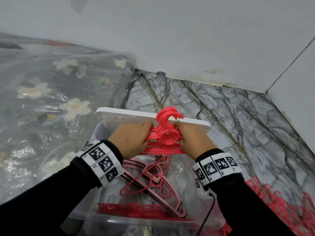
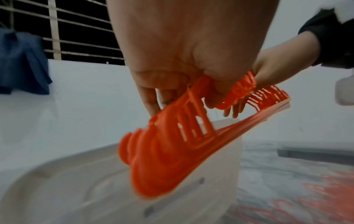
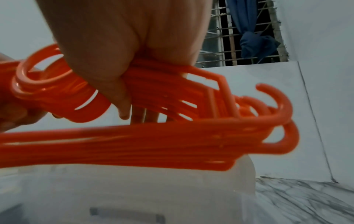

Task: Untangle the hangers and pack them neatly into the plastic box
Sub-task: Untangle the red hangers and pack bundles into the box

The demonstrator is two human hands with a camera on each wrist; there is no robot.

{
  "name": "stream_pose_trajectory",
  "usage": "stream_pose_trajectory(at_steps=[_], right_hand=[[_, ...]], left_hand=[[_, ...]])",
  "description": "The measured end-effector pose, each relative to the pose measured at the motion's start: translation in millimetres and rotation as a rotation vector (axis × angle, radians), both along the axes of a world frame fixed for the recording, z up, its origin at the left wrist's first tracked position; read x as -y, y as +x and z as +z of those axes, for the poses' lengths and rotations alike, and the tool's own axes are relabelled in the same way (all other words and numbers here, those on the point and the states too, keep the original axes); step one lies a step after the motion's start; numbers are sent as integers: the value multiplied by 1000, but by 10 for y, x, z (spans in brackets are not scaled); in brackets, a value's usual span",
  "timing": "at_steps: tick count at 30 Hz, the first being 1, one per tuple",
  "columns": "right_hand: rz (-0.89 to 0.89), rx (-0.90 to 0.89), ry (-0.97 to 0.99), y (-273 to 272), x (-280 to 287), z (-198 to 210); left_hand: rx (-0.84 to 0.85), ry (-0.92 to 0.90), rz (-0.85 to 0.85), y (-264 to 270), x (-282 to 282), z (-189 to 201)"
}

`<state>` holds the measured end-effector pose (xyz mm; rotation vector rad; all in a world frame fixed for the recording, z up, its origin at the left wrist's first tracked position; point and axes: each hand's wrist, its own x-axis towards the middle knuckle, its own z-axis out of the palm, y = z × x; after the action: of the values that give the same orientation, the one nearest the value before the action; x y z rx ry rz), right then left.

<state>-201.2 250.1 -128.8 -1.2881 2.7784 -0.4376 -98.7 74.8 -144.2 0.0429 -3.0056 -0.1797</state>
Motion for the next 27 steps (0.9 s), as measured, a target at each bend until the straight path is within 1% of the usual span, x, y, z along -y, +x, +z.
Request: stream_pose_trajectory(at_steps=[1, 4, 5, 7, 10, 11, 13, 15, 17, 19, 21, 23, 25, 27], right_hand=[[6, -14, 6, 32, 33, -24], [33, -41, 125, 128, 153, -114], [34, -35, 128, 128, 176, -131], [26, -46, 74, 83, 181, -119], [22, -162, 62, -5, 131, -84], [-4, -143, 41, -34, 92, -72], [-96, -47, -33, -107, -14, -34], [-162, 38, -53, -190, -141, -7], [-126, 189, 45, -235, -230, -33], [-83, 325, 256, -204, -234, -142], [-93, 328, 443, -153, -187, -313], [-160, 314, 533, -134, -123, -465], [-248, 261, 620, -187, -110, -543], [-310, 216, 714, -242, -155, -514]], left_hand=[[6, 44, 1, 8, -58, -36], [30, 147, 9, 11, -171, -106], [37, 163, 21, -1, -171, -103], [20, 185, 43, -40, -132, -77], [16, 199, 61, -91, -25, -39], [38, 208, 76, -102, 28, -29], [85, 238, 128, -105, 155, -10], [91, 290, 157, -89, 267, 24], [62, 348, 151, -58, 326, 58], [44, 330, 143, -40, 331, 69], [45, 257, 123, -41, 295, 50], [52, 213, 113, -44, 258, 30], [54, 208, 119, -48, 258, 29], [32, 235, 136, -46, 290, 63]])
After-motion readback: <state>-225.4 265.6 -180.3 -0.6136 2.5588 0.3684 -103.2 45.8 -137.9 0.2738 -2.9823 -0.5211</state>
